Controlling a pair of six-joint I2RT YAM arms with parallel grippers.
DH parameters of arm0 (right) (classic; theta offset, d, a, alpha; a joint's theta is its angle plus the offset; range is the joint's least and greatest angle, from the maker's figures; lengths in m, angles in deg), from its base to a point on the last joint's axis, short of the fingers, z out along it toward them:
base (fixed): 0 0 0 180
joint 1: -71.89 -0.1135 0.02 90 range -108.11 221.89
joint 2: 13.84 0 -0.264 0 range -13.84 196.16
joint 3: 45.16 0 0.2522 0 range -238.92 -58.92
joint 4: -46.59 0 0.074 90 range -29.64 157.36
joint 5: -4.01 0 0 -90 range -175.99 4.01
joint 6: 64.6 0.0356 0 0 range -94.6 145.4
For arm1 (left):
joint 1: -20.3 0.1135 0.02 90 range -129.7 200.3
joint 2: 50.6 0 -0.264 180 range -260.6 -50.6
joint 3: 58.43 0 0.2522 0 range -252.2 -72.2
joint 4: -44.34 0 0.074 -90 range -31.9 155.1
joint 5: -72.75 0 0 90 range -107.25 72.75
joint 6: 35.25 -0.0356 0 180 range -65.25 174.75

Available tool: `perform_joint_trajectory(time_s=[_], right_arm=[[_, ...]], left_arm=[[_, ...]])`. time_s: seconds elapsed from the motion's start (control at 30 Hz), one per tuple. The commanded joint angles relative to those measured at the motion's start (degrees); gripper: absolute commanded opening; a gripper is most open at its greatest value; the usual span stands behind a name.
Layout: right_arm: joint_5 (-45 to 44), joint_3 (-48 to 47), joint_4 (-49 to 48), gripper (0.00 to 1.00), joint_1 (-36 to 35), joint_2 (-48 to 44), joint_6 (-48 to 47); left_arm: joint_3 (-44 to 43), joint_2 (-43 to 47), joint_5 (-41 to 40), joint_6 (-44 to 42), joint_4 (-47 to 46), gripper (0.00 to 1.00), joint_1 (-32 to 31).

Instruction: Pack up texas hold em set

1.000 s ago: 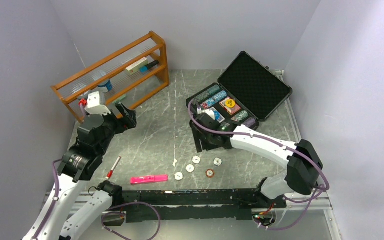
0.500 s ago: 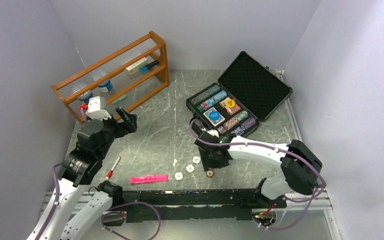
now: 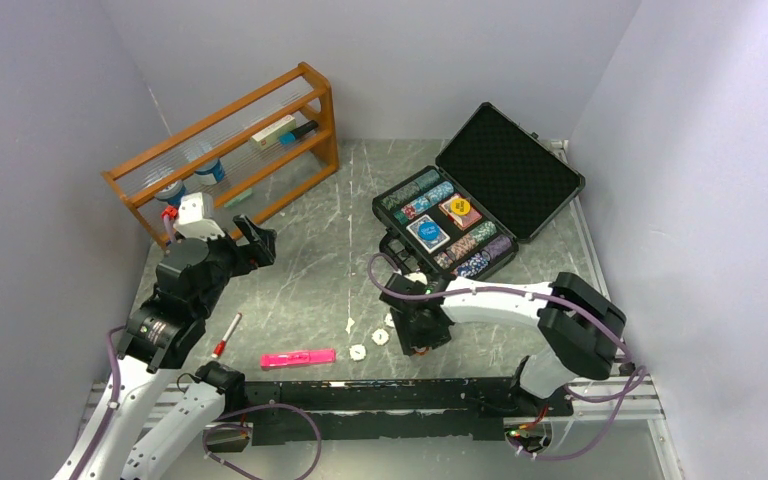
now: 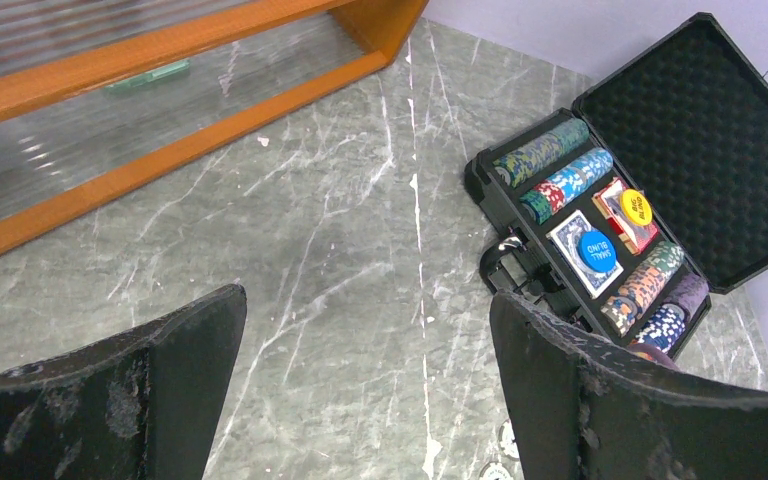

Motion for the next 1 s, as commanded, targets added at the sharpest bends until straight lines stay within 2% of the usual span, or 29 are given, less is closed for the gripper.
perform_joint_trajectory(time_s=[0.0,0.4,0.77,0.97], right_arm=[[-1.7,-0.4,-0.9,0.59,-0.2,0.9,1.1],[-1.4,0.8,-5.9,0.55,-0.1,5.3,-2.8],[-2.0,-2.6,-6.4,0.56,0.4,11.5,-3.5],[-2.1,-1.3,-5.7,0.45,0.4,12.4,-3.9]], left_arm=[[0.0,0.2,0.3,0.9,-1.9,0.97,0.2],[-0.8,0.5,0.0,1.0,0.0,0.97,0.1],[-1.5,0.5,-1.1,0.6,0.0,0.97,0.2],[-1.9,0.4,-1.5,0.4,-0.3,0.97,0.2]])
